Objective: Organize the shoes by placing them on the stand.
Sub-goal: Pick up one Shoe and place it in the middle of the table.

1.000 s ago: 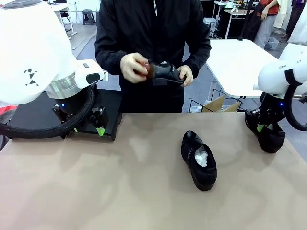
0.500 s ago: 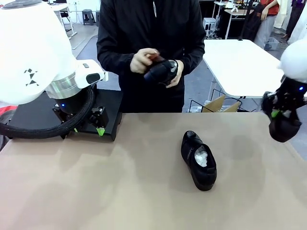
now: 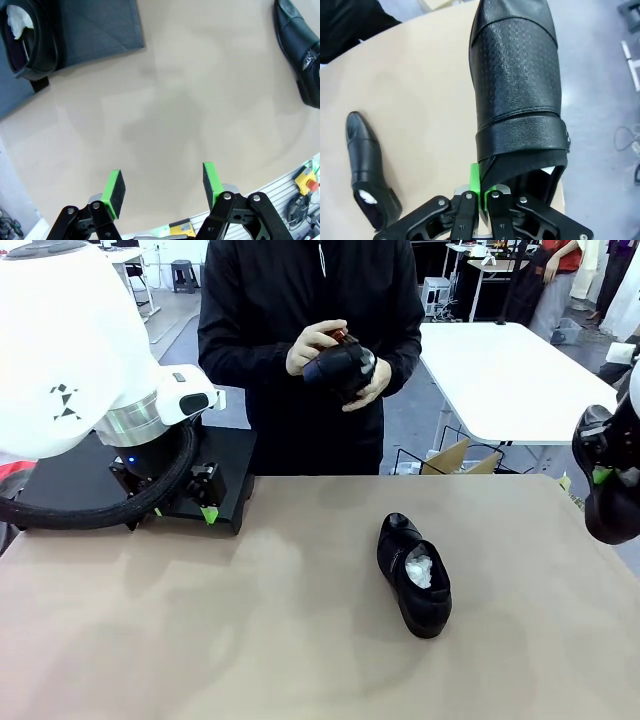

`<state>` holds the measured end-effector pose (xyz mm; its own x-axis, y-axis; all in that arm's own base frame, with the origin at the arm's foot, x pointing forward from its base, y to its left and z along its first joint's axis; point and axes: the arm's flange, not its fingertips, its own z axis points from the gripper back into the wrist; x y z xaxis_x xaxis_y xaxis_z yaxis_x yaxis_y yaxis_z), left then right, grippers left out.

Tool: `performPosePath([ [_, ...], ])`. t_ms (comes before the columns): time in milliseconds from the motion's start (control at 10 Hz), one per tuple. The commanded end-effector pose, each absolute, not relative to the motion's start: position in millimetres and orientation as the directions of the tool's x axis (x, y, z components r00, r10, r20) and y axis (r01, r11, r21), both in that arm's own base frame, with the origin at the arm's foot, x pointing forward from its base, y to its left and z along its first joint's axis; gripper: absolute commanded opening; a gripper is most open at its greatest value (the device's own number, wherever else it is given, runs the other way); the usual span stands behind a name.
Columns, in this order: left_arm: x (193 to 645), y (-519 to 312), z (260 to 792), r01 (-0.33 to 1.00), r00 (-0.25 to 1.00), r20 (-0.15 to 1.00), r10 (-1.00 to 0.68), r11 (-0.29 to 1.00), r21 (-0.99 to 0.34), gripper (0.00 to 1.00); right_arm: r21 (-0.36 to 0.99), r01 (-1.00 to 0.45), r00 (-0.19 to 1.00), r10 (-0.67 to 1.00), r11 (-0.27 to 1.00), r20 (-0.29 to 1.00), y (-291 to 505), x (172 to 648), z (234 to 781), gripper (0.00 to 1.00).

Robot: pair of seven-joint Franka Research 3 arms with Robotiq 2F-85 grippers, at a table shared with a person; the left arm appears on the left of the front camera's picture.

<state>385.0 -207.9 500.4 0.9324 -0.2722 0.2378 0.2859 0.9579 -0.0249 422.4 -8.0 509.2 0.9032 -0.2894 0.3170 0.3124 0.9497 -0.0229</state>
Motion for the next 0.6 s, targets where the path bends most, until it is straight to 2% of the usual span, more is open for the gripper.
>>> performPosePath([
  [0,385,-207,501,0.282,0.931,0.249,-0.267,0.959,-0.024,0.81,0.016,0.334,0.899,-0.324,0.942,0.294,-24,457,510,0.0],
  [100,385,-207,501,0.282,0.931,0.249,-0.267,0.959,-0.024,0.81,-0.023,0.312,0.903,-0.289,0.95,0.317,-8,422,509,0.0],
  [300,385,-207,501,0.282,0.931,0.249,-0.267,0.959,-0.024,0.81,0.117,0.339,0.869,-0.359,0.933,0.34,50,398,552,0.0],
  [500,385,-207,501,0.282,0.931,0.249,-0.267,0.959,-0.024,0.81,0.168,0.285,0.892,-0.326,0.944,0.312,122,377,576,0.0],
])
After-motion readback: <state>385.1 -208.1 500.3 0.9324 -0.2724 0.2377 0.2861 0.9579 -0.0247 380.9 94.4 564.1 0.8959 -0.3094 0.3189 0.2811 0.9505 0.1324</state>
